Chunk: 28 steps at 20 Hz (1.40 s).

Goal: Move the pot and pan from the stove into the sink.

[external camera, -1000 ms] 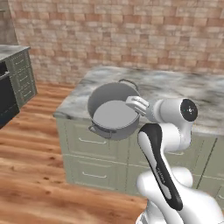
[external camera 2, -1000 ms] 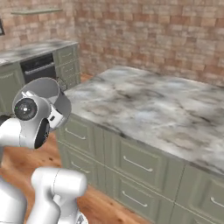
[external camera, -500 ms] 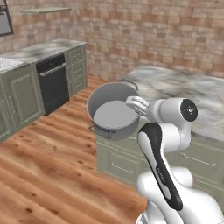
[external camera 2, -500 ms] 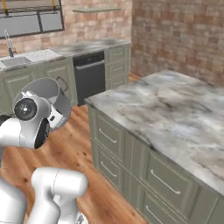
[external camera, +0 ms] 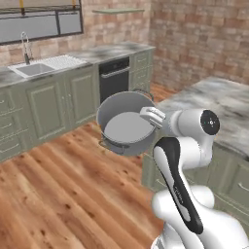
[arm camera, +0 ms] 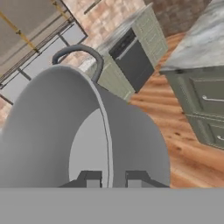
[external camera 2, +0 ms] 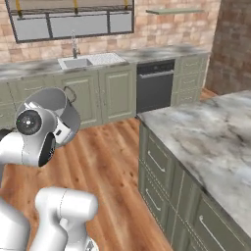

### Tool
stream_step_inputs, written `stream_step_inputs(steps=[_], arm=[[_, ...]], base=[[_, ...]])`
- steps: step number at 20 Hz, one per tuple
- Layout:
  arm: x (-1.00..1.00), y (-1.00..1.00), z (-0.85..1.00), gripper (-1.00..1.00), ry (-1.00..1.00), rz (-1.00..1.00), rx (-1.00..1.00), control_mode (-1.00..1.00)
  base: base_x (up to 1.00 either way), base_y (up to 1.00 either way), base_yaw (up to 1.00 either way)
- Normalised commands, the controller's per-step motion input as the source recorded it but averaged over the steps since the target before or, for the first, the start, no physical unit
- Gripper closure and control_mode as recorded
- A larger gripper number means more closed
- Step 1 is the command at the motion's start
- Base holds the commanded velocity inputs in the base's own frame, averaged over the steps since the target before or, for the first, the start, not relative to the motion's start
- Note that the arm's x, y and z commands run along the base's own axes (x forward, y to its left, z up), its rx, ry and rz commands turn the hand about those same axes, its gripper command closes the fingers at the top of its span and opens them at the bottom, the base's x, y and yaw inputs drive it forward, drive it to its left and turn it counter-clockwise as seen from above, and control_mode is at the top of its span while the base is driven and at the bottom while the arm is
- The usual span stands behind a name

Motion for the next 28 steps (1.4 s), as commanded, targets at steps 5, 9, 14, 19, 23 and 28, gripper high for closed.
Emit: stream_step_inputs(steps=[5,9,14,19,23,28], arm=[[0.0,0.0,0.0,1.0,0.0,0.0,0.0,1.0],[0.0,0.0,0.0,1.0,0.0,0.0,0.0,1.0],[0.0,0.0,0.0,1.0,0.0,0.0,0.0,1.0],[0.0,0.0,0.0,1.0,0.0,0.0,0.0,1.0],[0.0,0.0,0.0,1.0,0.0,0.0,0.0,1.0],[0.0,0.0,0.0,1.0,0.0,0.0,0.0,1.0]], base=[[-0.04,0.0,0.5],[0.0,-0.03,0.11],[0.61,0.07,0.03],[1.0,0.2,0.07],[1.0,0.19,0.09],[1.0,0.15,0.11]])
